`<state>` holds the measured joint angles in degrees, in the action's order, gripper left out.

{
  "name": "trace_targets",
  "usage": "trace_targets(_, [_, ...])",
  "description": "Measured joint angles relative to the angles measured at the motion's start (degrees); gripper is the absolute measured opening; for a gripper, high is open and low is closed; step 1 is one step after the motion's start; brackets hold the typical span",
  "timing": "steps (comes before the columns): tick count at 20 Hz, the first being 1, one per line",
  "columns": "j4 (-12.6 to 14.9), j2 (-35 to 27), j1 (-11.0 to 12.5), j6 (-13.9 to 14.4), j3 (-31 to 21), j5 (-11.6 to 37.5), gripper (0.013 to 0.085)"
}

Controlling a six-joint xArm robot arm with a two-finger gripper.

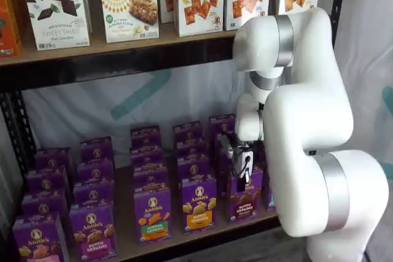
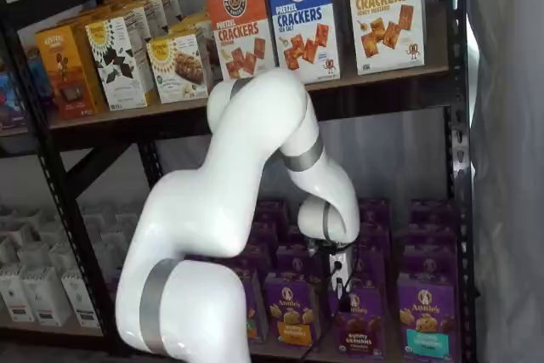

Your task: Pick up the purple box with a brown patch in the center, on the bottom shelf, the fifth box from the left

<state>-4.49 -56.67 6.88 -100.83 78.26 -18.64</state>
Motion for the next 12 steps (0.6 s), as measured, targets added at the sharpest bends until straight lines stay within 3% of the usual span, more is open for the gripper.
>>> trace_targets(12, [-1.8, 2.2, 0.2, -1.8, -2.5, -1.1, 0.033])
